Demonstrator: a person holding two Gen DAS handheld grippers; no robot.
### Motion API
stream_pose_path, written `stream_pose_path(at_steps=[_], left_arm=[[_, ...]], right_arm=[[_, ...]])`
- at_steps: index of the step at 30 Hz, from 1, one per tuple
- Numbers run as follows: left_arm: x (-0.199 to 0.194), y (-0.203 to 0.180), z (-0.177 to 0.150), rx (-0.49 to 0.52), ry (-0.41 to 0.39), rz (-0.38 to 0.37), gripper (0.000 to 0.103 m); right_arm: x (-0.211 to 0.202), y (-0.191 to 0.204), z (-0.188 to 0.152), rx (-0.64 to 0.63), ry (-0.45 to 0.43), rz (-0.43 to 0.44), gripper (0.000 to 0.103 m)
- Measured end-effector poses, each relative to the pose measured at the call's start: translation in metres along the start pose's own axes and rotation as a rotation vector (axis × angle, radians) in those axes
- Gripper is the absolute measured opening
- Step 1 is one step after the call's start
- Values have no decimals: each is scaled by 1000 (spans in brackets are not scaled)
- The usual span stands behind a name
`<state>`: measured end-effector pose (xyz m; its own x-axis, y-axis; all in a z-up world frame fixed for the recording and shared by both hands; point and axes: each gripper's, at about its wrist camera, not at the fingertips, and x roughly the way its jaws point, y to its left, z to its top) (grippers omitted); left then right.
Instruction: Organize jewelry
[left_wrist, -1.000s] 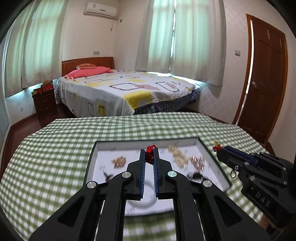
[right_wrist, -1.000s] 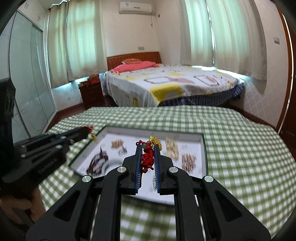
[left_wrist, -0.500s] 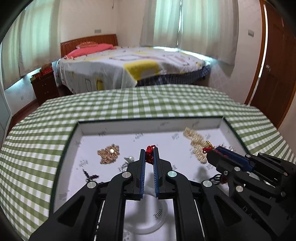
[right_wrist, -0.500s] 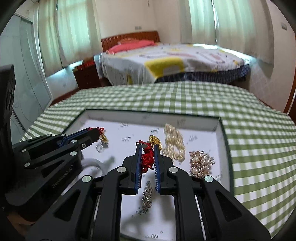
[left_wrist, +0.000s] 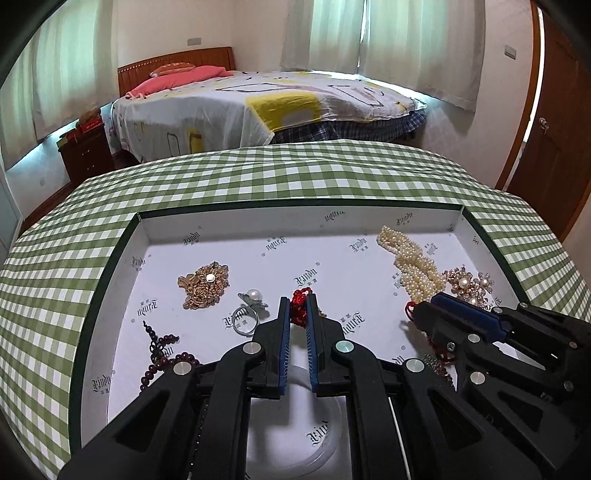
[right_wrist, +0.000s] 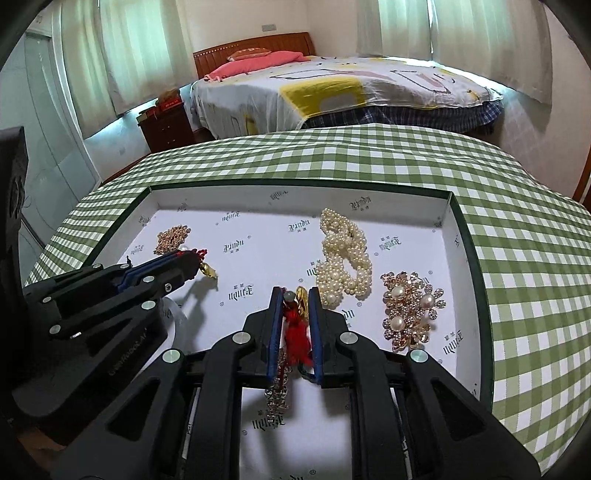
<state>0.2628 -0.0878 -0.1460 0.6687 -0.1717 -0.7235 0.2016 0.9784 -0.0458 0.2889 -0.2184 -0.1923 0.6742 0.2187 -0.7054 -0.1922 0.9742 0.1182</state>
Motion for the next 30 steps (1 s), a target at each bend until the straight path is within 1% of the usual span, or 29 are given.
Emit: stream_pose_path(at_steps=[2, 6, 10, 11, 12, 13, 14, 17, 20, 23, 30], left_arm=[[0, -1, 0, 0, 7, 2, 10], [2, 0, -2, -5, 21, 1, 10], [2, 0, -1, -1, 23, 3, 11], [2, 0, -2, -2, 25, 2, 11], [2, 0, -2, -3, 27, 1, 13], [2, 1, -2, -5, 26, 8, 21], [1, 2, -2, -11, 23, 15, 31], [-3, 6, -1, -37, 6, 16, 47], [-5, 7, 0, -38, -2, 24, 54], [-6, 8, 1, -33, -6, 30, 58], [-8, 10, 1, -30, -13, 44, 65]], right_arm=[[0, 0, 0, -2, -2, -4, 27], [0, 0, -1, -2, -4, -7, 30], [-3, 1, -1, -5, -14, -16, 41], [-4, 0, -1, -6, -17, -19, 42], [-5, 0, -1, -6, -18, -22, 42], [-5, 0, -1, -6, -20, -27, 42], [-6, -1, -1, -2, -22, -29, 42], [-11, -5, -1, 8, -29, -36, 46], [-14, -7, -1, 11, -36, -42, 49], [-18, -8, -1, 12, -41, -50, 52], [-21, -10, -2, 20, -51, -66, 59]])
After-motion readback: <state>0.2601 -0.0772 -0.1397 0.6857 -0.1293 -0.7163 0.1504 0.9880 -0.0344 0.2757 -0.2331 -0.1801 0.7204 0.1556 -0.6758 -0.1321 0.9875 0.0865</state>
